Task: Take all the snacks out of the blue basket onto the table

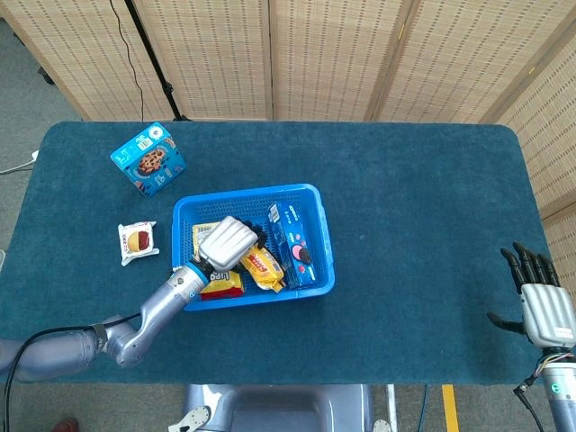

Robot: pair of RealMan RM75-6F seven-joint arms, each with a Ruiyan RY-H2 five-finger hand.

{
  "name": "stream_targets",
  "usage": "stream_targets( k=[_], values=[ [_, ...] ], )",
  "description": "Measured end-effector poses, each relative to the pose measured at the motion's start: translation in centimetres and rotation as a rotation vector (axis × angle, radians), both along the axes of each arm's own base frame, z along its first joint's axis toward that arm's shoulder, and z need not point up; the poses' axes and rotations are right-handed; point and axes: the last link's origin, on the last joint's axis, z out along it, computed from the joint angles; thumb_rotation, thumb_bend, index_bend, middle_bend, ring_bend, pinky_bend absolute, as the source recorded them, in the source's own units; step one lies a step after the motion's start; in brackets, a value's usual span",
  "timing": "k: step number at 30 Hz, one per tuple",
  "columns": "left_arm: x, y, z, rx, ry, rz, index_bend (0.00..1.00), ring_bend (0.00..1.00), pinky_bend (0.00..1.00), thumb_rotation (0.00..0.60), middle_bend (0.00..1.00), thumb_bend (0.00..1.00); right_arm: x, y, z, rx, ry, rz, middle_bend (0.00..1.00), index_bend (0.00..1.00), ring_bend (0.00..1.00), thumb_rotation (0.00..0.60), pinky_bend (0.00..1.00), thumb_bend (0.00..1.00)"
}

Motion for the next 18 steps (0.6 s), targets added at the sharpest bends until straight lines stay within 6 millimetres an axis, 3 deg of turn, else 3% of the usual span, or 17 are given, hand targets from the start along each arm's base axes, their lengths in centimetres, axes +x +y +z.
stream_targets(
  k=[4, 9, 13, 18],
  values=[
    [0.1, 0.4, 3.8, 0.043, -0.094, -0.004, 0.71, 0.52, 0.59, 0.600, 0.61, 0.30, 0.2, 0.1, 0.0, 0.002, -0.002, 0.007, 0.00, 0.00, 0.00, 0.600, 0.00, 0.00],
    [-2.2, 0.8, 9.4, 0.123, -0.156, 0.020, 0.71, 0.52, 0.59, 0.600, 0.61, 0.30, 0.4, 0.3, 0.0, 0.002, -0.005, 0.017, 0.00, 0.00, 0.00, 0.600, 0.00, 0.00],
    [-5.5, 0.5, 12.6, 0.161, -0.179, 0.065, 0.71, 0.52, 0.59, 0.600, 0.61, 0.29, 0.6, 0.5, -0.1, 0.007, -0.007, 0.026, 0.00, 0.00, 0.00, 0.600, 0.00, 0.00],
    [-11.7, -0.3, 15.2, 0.196, -0.169, 0.148, 0.71, 0.51, 0.59, 0.600, 0.61, 0.29, 0.7, 0.5, -0.2, 0.014, -0.006, 0.031, 0.00, 0.00, 0.00, 0.600, 0.00, 0.00]
  ],
)
